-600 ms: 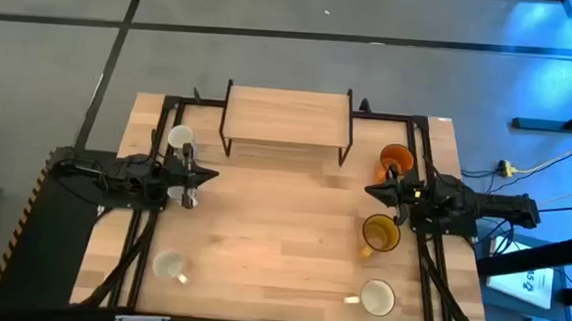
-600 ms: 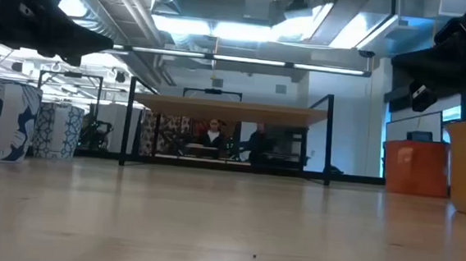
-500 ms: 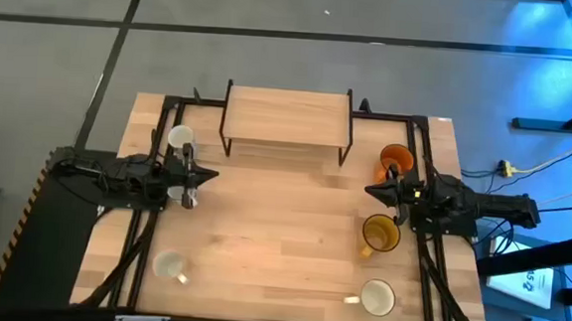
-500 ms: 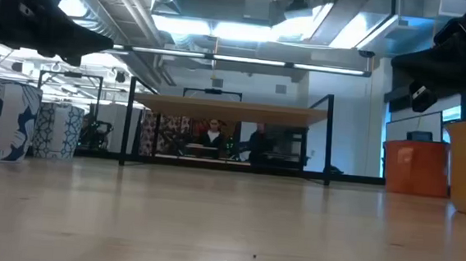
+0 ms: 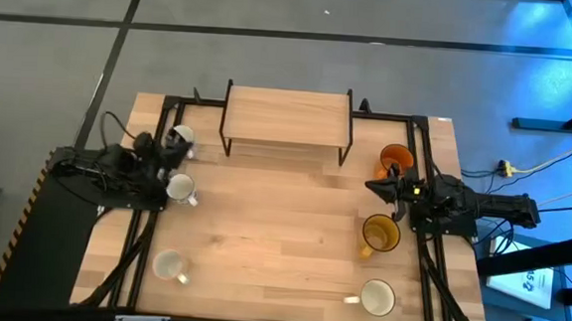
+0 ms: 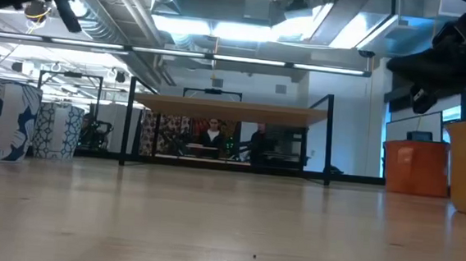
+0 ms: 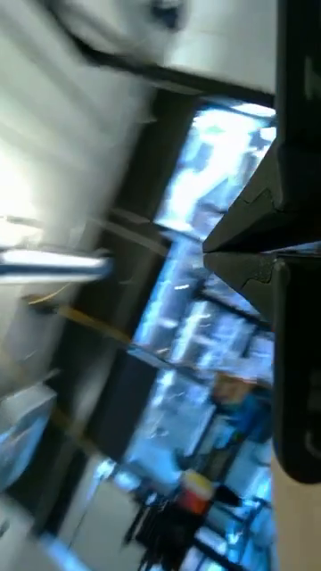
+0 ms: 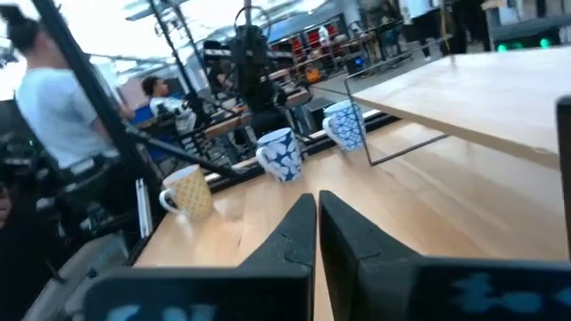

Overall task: Place coffee mugs
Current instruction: Put the blue patterned mug on the shelf

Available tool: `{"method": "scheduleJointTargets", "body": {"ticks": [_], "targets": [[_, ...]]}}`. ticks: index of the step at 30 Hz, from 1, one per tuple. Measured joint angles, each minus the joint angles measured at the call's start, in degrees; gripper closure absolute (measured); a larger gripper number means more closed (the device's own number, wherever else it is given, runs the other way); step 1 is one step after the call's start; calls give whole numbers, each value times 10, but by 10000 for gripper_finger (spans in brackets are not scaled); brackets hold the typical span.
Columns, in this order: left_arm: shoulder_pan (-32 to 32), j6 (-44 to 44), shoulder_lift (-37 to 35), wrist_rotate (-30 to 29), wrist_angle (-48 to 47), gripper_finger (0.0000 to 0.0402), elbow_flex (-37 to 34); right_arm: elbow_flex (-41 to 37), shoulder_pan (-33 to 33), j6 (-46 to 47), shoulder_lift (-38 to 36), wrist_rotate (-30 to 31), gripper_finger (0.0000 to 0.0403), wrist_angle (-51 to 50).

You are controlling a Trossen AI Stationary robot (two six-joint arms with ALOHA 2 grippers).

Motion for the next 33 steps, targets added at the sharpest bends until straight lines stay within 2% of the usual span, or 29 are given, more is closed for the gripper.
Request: {"method": "scheduleJointTargets", "body": {"ticks": [2,6,11,17,26,30,33], "targets": [[0,5,0,-24,24,401,4,0,0,26,0,5,398,2],[0,18,20,-31,-12,401,56,0,0,57,0,5,398,2],[0,16,93,-77,-186,401,176,0,0,59,0,5,398,2],[0,-63,213,-93,-451,401,331,0,0,70,0,5,398,2],[0,-210,358,-12,-817,401,508,0,0,79,0,4,398,2],[1,-320,404,35,-966,401,536,0,0,79,0,4,398,2],[7,-381,426,68,-1032,401,536,0,0,79,0,4,398,1]]}}
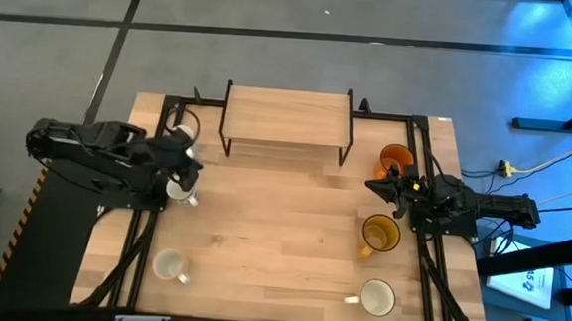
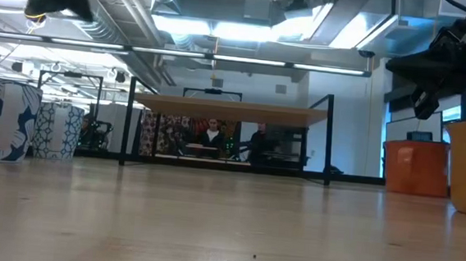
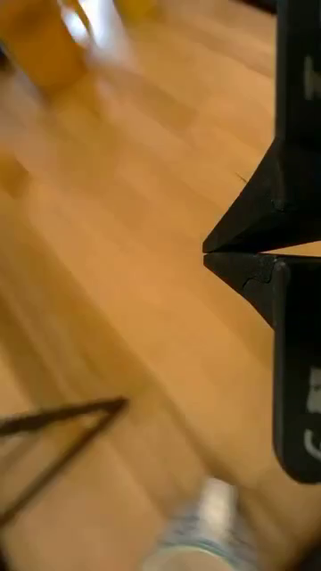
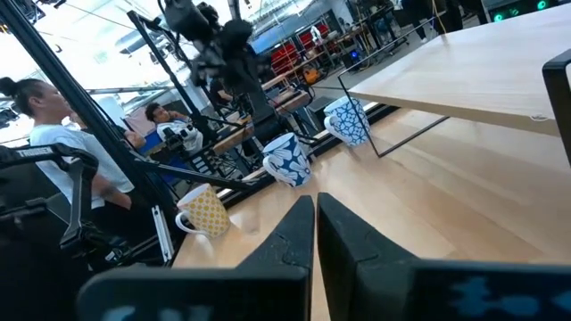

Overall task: Place coffee mugs
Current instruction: Put the blue patterned mug on the shelf

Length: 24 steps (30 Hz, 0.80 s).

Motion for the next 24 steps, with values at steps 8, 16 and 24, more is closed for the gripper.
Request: {"method": "scheduleJointTargets", "body": {"ticks": [8,16,24], "targets": [[56,-63,32,54,-106,353,0,0,0,0,0,0,398,0],[141,63,78,121,-144,259,0,0,0,0,0,4,398,0],[195,267,193,155,-197,251,0,0,0,0,0,5,398,0]]}}
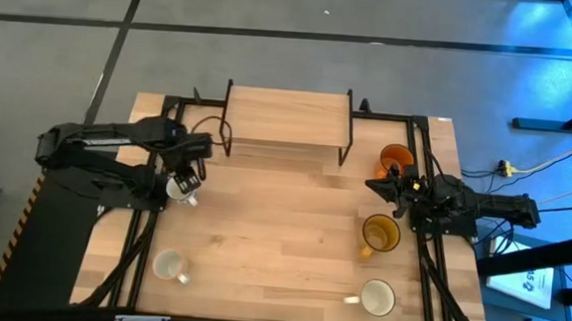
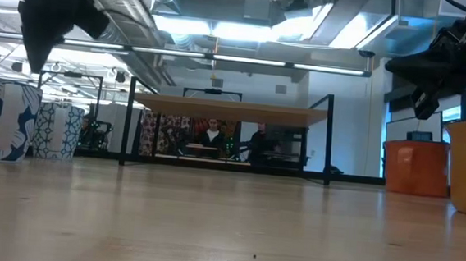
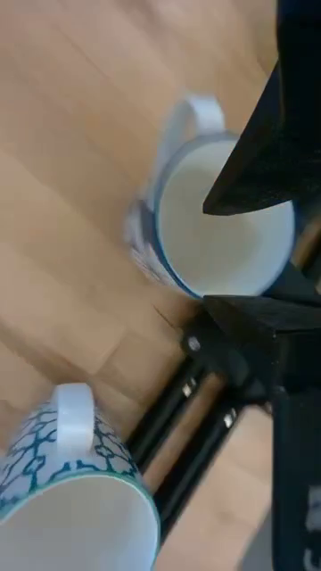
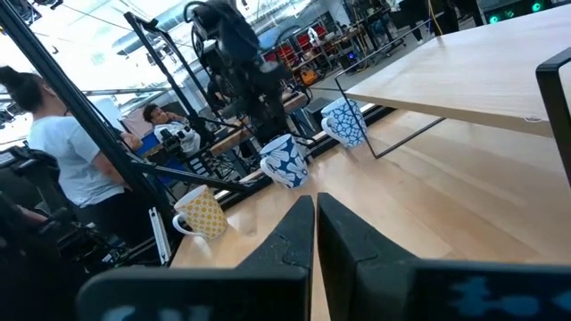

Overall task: Place coffee mugs
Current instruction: Put the blue patterned mug on the shelf

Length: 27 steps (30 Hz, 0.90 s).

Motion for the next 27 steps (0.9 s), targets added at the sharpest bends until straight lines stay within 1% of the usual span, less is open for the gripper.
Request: {"method": "scheduleJointTargets", "body": {"ticks": [4,7,11,14,17,21,24,27], "targets": [[1,81,44,1,-21,251,0,0,0,0,0,0,398,0],[1,116,59,1,-22,251,-4,0,0,0,0,0,398,0],[1,133,64,0,-6,250,-33,0,0,0,0,0,398,0],[1,134,64,-2,16,250,-57,0,0,0,0,0,398,0],[1,134,64,-16,34,250,-73,0,0,0,0,0,398,0],[1,135,64,-16,53,252,-94,0,0,0,0,0,398,0],[1,135,64,-15,62,267,-108,0,0,0,0,0,398,0],[1,143,64,-3,75,301,-114,0,0,0,0,1,398,0]]}}
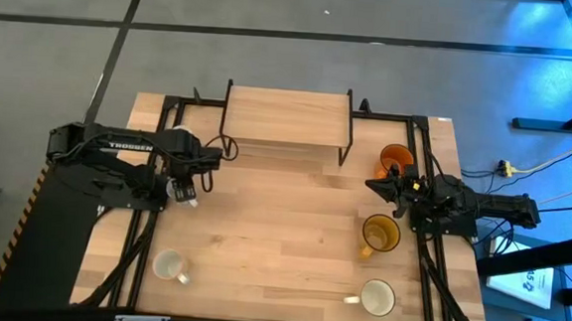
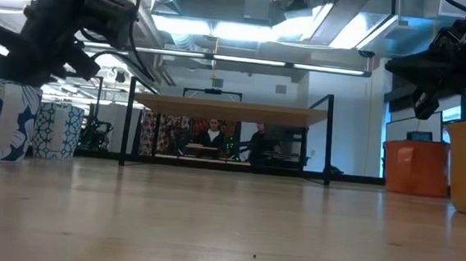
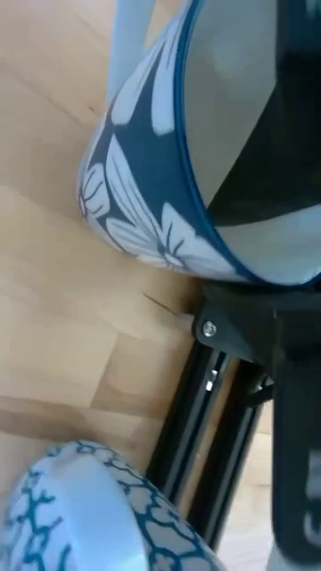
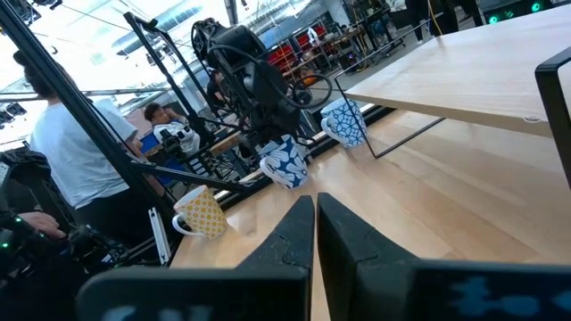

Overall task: Place coffee mugs
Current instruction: Put the blue patterned mug on the shelf

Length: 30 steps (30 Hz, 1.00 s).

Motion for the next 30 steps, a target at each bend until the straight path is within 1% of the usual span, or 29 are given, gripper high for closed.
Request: {"method": "scheduleJointTargets", "body": {"ticks": [4,6,9,13,24,30], "targets": [[0,23,0,9,10,370,0,0,0,-2,0,0,398,0],[0,31,-1,23,15,385,0,0,0,-4,0,0,398,0],[-2,32,0,21,20,385,13,0,0,-4,0,0,398,0],[-9,8,0,15,22,385,59,0,0,-4,0,0,398,-5],[-45,0,0,18,18,385,256,0,0,-4,0,19,398,-4],[-54,1,11,-20,12,385,371,0,0,-4,0,19,398,-4]]}}
